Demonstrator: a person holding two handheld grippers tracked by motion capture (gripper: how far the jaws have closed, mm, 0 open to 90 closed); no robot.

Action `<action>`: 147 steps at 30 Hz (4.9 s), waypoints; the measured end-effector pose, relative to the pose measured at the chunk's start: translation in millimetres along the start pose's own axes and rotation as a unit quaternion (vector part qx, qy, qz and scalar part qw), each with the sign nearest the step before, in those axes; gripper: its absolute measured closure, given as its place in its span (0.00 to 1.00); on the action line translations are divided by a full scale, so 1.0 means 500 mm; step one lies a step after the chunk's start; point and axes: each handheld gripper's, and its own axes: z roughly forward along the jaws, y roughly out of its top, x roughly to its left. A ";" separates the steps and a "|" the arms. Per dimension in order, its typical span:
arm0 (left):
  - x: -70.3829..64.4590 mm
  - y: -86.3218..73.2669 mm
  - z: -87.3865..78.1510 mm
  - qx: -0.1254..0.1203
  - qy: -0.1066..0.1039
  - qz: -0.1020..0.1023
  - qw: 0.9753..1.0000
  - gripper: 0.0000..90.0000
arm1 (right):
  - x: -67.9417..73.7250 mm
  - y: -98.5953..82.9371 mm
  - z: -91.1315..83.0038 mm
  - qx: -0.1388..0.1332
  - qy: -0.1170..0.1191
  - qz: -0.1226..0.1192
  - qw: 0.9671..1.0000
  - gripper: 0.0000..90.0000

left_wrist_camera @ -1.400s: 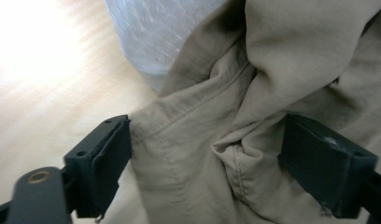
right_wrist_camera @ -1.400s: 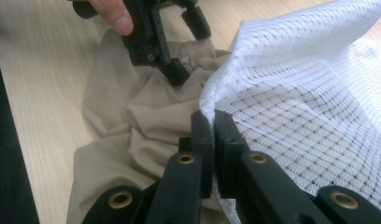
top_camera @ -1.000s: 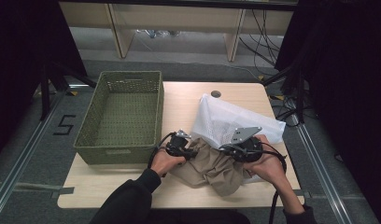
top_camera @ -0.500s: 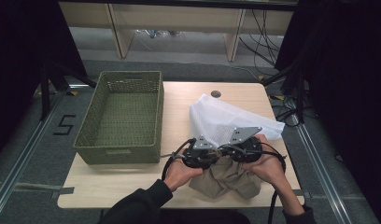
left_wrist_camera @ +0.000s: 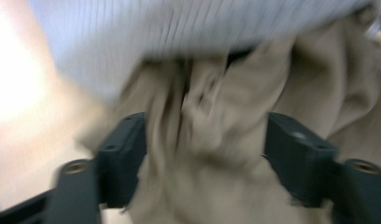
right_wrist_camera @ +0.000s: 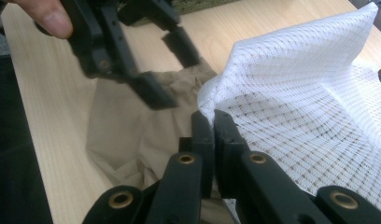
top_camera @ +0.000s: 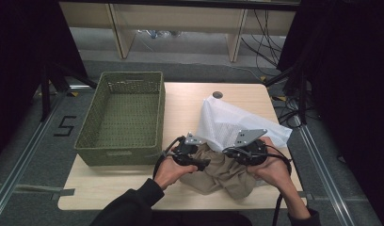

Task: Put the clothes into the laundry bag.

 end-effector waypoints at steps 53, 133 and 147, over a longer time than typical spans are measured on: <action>-0.052 -0.029 -0.029 -0.070 0.018 0.063 0.995 0.47 | 0.020 -0.042 -0.009 -0.006 0.038 0.026 0.999 0.99; -0.013 -0.030 0.064 -0.046 -0.008 0.096 0.994 0.96 | 0.045 -0.118 0.068 0.069 0.053 0.042 0.995 0.99; -0.013 -0.037 0.042 -0.041 -0.021 0.079 0.996 0.79 | 0.042 -0.119 0.073 0.076 0.047 0.044 0.995 0.99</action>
